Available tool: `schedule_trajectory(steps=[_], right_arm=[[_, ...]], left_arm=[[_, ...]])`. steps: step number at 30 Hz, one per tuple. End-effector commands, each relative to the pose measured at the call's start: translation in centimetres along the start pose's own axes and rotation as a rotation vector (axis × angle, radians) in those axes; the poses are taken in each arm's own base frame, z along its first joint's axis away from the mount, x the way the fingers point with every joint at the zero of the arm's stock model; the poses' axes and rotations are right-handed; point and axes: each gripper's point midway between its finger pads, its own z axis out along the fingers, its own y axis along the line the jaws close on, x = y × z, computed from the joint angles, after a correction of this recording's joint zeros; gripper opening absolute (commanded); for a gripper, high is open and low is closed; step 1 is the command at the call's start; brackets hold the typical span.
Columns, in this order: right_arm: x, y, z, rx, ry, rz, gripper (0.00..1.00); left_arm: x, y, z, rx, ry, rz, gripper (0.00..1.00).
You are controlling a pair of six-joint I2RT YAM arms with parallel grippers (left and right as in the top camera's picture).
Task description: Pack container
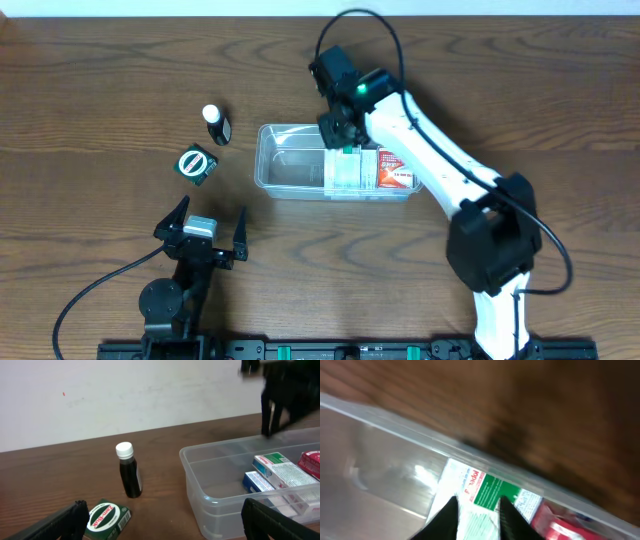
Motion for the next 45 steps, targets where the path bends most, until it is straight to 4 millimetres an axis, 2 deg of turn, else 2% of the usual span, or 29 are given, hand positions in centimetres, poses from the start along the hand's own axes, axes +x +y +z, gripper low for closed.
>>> schedule_trajectory(steps=[1,5,8,9,13,18,21,25,32,38,45], right_arm=[[-3.3,-1.7,-6.0,0.008,-0.154,0.035,0.36],[-3.9,-4.8,-8.3,0.051,-0.191,0.087,0.49],[-3.8,-8.1,-9.4,0.082,-0.194,0.152,0.63],[-3.6,-9.4,-9.6,0.094,-0.189,0.18,0.65],[-2.1,-14.9,-9.8,0.15,-0.132,0.286,0.77],[0.1,-21.3,-10.1,0.213,-0.077,0.418,0.86],[1.3,-24.9,-10.5,0.264,-0.065,0.49,0.98],[2.7,-28.5,-10.8,0.314,-0.057,0.563,0.99],[4.6,-32.3,-11.3,0.348,-0.047,0.654,0.99],[5.0,-33.1,-11.4,0.355,-0.046,0.672,0.99],[5.0,-33.0,-11.4,0.354,-0.046,0.671,0.99]], left_arm=[[1.5,-0.4,0.1,0.018,0.042,-0.004,0.98],[1.5,-0.4,0.1,0.018,0.042,-0.004,0.98],[1.5,-0.4,0.1,0.018,0.042,-0.004,0.98],[1.5,-0.4,0.1,0.018,0.042,-0.004,0.98],[1.5,-0.4,0.1,0.018,0.042,-0.003,0.98],[1.5,-0.4,0.1,0.018,0.042,-0.004,0.98],[1.5,-0.4,0.1,0.018,0.042,-0.004,0.98],[1.5,-0.4,0.1,0.018,0.042,-0.004,0.98],[1.5,-0.4,0.1,0.018,0.042,-0.004,0.98],[1.5,-0.4,0.1,0.018,0.042,-0.004,0.98],[1.5,-0.4,0.1,0.018,0.042,-0.003,0.98]])
